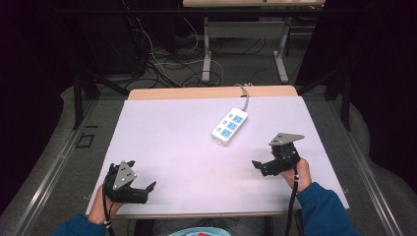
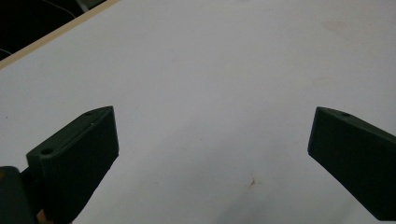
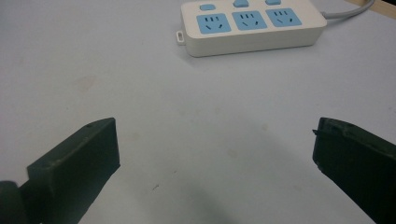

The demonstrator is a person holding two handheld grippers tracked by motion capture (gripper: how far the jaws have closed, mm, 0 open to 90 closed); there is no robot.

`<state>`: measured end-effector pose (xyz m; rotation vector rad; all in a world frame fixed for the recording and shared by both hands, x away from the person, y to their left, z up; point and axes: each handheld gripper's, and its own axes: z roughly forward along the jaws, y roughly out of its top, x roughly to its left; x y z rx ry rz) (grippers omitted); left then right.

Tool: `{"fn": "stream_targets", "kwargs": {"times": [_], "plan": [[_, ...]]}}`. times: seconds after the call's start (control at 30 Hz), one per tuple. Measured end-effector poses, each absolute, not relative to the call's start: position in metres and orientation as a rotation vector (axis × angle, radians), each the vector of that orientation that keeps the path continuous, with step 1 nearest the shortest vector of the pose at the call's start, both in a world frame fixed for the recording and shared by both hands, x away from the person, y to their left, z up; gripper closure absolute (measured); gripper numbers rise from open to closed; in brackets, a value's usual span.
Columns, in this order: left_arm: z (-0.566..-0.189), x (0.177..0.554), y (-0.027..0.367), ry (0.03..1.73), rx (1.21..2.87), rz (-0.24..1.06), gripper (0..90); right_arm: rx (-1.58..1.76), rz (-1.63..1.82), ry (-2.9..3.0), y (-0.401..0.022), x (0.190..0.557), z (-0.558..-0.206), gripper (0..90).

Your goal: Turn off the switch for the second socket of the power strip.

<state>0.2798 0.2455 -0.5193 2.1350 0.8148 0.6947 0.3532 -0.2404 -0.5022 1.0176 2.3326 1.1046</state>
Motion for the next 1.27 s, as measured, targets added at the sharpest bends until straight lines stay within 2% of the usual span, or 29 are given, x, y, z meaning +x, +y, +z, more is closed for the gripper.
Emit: {"fn": "stream_targets", "kwargs": {"times": [1.27], "plan": [[-0.52,0.28,0.245,0.824,2.133,0.679,1.5,1.035,1.056,2.322,-0.258,0.311,-0.515,0.0]]}}
